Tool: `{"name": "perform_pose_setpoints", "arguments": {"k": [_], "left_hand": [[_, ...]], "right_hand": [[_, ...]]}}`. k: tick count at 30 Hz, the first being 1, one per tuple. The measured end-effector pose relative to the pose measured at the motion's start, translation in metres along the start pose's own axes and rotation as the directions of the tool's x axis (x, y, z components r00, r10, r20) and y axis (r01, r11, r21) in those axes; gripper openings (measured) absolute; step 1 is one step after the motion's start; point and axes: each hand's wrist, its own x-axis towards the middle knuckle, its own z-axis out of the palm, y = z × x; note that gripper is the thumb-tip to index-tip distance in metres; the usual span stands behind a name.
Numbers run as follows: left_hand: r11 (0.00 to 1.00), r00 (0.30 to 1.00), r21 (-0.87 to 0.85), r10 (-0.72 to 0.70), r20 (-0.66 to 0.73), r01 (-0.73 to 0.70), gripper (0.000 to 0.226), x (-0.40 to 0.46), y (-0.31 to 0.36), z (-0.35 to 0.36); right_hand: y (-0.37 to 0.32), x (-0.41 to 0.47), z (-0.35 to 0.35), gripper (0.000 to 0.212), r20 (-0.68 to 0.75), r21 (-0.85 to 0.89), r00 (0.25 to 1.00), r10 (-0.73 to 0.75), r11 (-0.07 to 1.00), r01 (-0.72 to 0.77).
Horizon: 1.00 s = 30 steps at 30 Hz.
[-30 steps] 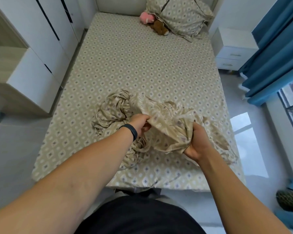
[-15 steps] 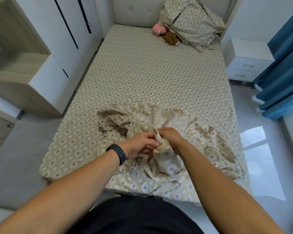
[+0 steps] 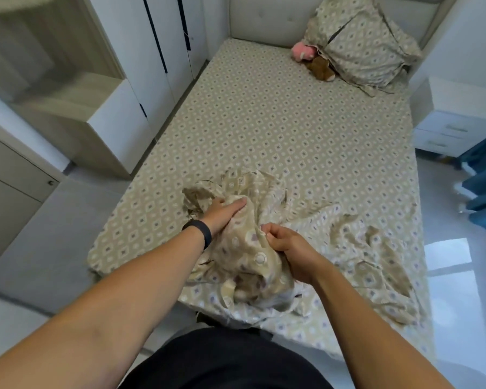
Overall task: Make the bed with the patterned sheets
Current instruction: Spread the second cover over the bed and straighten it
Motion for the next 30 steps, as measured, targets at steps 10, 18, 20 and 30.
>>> {"name": "perform_pose_setpoints", "arguments": {"k": [10,18,20,30], "left_hand": [[0.904,0.925,-0.403,0.022,0.380,0.144,0.006,-0.031,-0.006,-0.003],[0.780,0.954,-0.618,0.101,0.284,0.101,0.039,-0.064,-0.060,-0.022],[0.799,0.942,-0.592,0.112,0.316,0.104,0.059,-0.070,-0.071,-0.029],[0.820,0.973,-0.535,-0.107,0.206,0.204,0.047,-0.028,-0.092,-0.059]], "right_hand": [[0.033,0.004,-0.039,0.020,-0.330,-0.908,0.928,0.174,0.209,-0.362],[0.012,0.056,0.031,0.042,-0.283,-0.342,0.957,0.066,0.925,-0.165],[0.019,0.069,0.043,0.049,-0.291,-0.240,0.940,0.176,0.938,-0.250],[0.037,0.079,0.080,0.018,-0.233,-0.134,0.970,0.072,0.985,-0.106]]}}
